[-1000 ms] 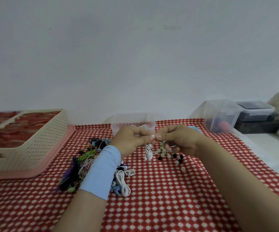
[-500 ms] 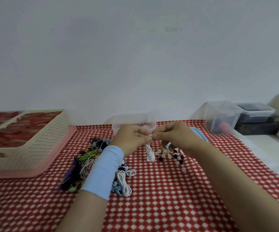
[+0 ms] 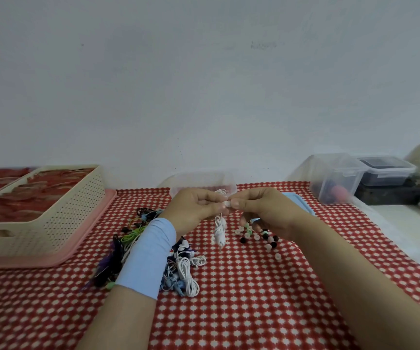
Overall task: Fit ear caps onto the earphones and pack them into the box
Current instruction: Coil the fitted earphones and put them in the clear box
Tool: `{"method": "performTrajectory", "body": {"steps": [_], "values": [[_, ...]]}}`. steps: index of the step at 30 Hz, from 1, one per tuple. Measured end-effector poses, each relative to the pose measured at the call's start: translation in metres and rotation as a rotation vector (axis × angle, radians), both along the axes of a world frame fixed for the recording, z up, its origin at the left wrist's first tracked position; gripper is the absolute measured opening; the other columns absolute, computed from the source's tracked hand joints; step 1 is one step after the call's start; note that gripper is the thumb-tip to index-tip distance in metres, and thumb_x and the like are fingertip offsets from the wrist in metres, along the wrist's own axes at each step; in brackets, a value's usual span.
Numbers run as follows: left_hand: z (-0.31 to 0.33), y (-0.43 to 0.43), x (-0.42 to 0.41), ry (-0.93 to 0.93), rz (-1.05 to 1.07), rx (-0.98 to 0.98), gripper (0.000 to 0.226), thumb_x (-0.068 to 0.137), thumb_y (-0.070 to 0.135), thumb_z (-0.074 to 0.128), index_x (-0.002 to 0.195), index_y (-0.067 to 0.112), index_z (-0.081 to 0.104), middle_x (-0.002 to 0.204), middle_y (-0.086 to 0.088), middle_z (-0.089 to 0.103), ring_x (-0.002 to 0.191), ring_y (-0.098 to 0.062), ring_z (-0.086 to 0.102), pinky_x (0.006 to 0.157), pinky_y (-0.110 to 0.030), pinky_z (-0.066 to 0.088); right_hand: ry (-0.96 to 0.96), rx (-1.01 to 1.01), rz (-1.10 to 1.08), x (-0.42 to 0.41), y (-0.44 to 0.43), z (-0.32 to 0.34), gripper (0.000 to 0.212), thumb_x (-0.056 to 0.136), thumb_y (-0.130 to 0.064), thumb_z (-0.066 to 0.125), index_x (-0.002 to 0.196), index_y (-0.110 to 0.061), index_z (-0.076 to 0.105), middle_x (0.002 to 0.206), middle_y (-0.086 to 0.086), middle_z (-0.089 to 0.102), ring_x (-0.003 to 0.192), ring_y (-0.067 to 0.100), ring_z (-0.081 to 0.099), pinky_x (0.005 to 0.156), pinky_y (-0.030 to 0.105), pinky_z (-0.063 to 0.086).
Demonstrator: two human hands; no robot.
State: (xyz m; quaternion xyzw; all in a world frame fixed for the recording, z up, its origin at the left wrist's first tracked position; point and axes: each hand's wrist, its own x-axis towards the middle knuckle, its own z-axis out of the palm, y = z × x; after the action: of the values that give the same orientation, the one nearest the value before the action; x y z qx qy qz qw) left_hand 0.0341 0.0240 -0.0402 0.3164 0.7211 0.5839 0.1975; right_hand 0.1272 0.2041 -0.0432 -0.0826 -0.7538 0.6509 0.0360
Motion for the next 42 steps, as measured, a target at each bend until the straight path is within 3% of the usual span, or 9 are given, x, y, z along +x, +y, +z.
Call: {"method": "performTrajectory", "body": {"steps": [6,11,14,18,26,30,35,38,42], "values": [[0.004,0.003,-0.002,-0.102,0.02,0.131,0.019,0.089,0.015,0.069,0.105,0.005,0.067,0.103,-0.013,0.074,0.099,-0.026,0.071,0.087,-0.039,0.059,-0.057,0.159,0.01,0.0,0.0,0.0,0.034,0.096,-0.046,0.062,0.127,-0.033,0.065,0.118,-0.008,0.073,0.109,0.017,0.069,0.097,0.042,0.054],[0.002,0.003,-0.001,-0.15,0.033,0.175,0.022,0.088,0.018,0.071,0.104,0.003,0.067,0.109,-0.017,0.071,0.1,-0.025,0.071,0.082,-0.034,0.059,-0.042,0.199,0.066,0.0,-0.009,-0.005,0.019,0.092,-0.022,0.075,0.11,-0.018,0.072,0.099,0.005,0.079,0.089,0.016,0.074,0.083,0.035,0.06],[0.003,0.0,-0.004,0.001,0.151,0.105,0.012,0.088,0.019,0.072,0.097,0.012,0.07,0.102,-0.003,0.073,0.094,-0.008,0.071,0.081,-0.027,0.059,0.006,0.203,0.001,0.0,-0.008,-0.004,0.009,0.094,-0.023,0.072,0.096,-0.015,0.076,0.085,0.008,0.076,0.077,0.018,0.071,0.074,0.034,0.06],[0.003,-0.002,-0.006,0.011,0.163,0.114,0.011,0.088,0.017,0.073,0.096,0.012,0.069,0.098,0.005,0.075,0.093,-0.007,0.071,0.082,-0.028,0.059,0.037,0.261,-0.024,-0.002,-0.008,-0.003,0.01,0.098,-0.021,0.068,0.097,-0.019,0.077,0.089,0.017,0.074,0.074,0.018,0.067,0.07,0.031,0.06],[0.044,0.002,-0.047,0.181,0.267,-0.065,0.008,0.089,0.012,0.068,0.098,0.012,0.066,0.093,-0.008,0.073,0.072,-0.011,0.073,0.064,-0.02,0.057,0.128,0.513,-0.22,-0.057,-0.005,0.044,0.018,0.089,-0.02,0.078,0.105,-0.012,0.075,0.081,-0.004,0.072,0.068,0.013,0.069,0.051,0.014,0.046],[0.05,0.001,-0.075,0.389,0.342,-0.331,0.004,0.087,0.024,0.069,0.09,0.025,0.067,0.094,0.003,0.071,0.089,-0.013,0.067,0.085,-0.03,0.053,0.04,0.872,-0.209,-0.098,-0.009,0.045,0.015,0.089,-0.038,0.076,0.097,-0.025,0.078,0.086,-0.012,0.074,0.079,0.008,0.067,0.075,0.03,0.056],[0.036,-0.005,-0.082,0.541,0.209,-0.67,0.017,0.092,0.033,0.065,0.095,0.019,0.074,0.104,0.001,0.072,0.097,-0.02,0.066,0.09,-0.036,0.053,-0.095,1.172,-0.101,-0.123,-0.021,0.019,0.021,0.091,-0.046,0.071,0.102,-0.029,0.078,0.099,-0.008,0.076,0.089,0.014,0.067,0.075,0.03,0.051],[0.032,-0.01,-0.085,0.537,0.185,-0.672,0.015,0.093,0.025,0.063,0.104,0.021,0.071,0.113,0.001,0.069,0.103,-0.019,0.063,0.095,-0.038,0.051,-0.13,1.236,-0.052,-0.128,-0.026,0.012,0.026,0.095,-0.048,0.065,0.107,-0.029,0.077,0.104,-0.006,0.075,0.091,0.015,0.066,0.077,0.03,0.05],[0.034,-0.024,-0.085,0.538,0.216,-0.589,0.022,0.094,0.021,0.058,0.113,0.026,0.066,0.12,0.006,0.064,0.111,-0.016,0.059,0.099,-0.035,0.049,-0.039,1.216,-0.064,-0.121,-0.035,0.021,0.03,0.1,-0.043,0.061,0.125,-0.029,0.07,0.13,-0.008,0.068,0.116,0.016,0.063,0.104,0.037,0.046]]}}
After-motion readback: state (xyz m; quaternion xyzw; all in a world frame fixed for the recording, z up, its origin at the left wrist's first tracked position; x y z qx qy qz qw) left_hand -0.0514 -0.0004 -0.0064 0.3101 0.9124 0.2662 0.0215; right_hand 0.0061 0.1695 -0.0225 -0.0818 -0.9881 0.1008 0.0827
